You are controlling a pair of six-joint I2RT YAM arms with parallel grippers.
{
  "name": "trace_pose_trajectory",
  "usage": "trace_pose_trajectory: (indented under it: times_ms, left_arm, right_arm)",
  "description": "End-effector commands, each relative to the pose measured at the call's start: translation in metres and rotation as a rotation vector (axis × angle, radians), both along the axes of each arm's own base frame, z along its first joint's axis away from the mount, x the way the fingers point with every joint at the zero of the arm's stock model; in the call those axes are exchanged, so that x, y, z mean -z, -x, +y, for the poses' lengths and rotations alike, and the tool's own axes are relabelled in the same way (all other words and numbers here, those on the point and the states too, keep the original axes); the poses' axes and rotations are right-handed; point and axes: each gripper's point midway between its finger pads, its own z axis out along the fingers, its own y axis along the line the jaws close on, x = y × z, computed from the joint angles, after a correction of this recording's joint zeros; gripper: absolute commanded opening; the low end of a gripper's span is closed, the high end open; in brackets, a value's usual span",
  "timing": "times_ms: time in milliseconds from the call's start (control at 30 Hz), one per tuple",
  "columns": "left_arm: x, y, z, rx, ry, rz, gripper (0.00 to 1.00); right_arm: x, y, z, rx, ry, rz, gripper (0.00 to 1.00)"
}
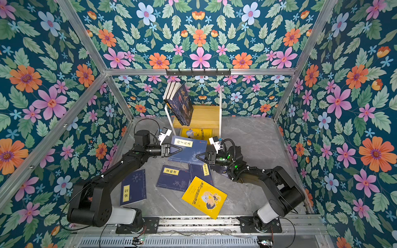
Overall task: Stacking books/files
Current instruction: Pick up the book from the center of the table.
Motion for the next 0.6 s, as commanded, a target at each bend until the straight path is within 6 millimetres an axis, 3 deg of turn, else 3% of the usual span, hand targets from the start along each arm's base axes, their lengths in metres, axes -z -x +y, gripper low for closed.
trace_pose_trajectory:
  times_ms: [0, 133, 300, 467, 567]
  left_arm:
    - [-0.006, -0.003, 0.003, -0.031, -0.003, -0.03, 0.0]
    - [-0.006, -0.002, 0.007, -0.044, -0.005, -0.041, 0.0]
    - [-0.006, -0.004, 0.018, -0.096, -0.014, -0.056, 0.0]
    - [-0.004, -0.012, 0.037, -0.182, -0.035, -0.057, 0.0]
    - [-0.001, -0.016, 0.048, -0.225, -0.048, -0.068, 0.0]
  right_arm:
    - [-0.016, 0.006, -0.001, -0.019, -0.046, -0.086, 0.0]
    - [-0.003, 0.004, -0.002, -0.002, -0.002, -0.069, 0.0]
    - [0.02, 0.004, -0.014, 0.088, 0.136, -0.083, 0.31]
    - [0.041, 0.006, -0.041, 0.209, 0.367, -0.101, 0.49]
    - [0.048, 0.004, -0.066, 0.315, 0.514, -0.147, 0.53]
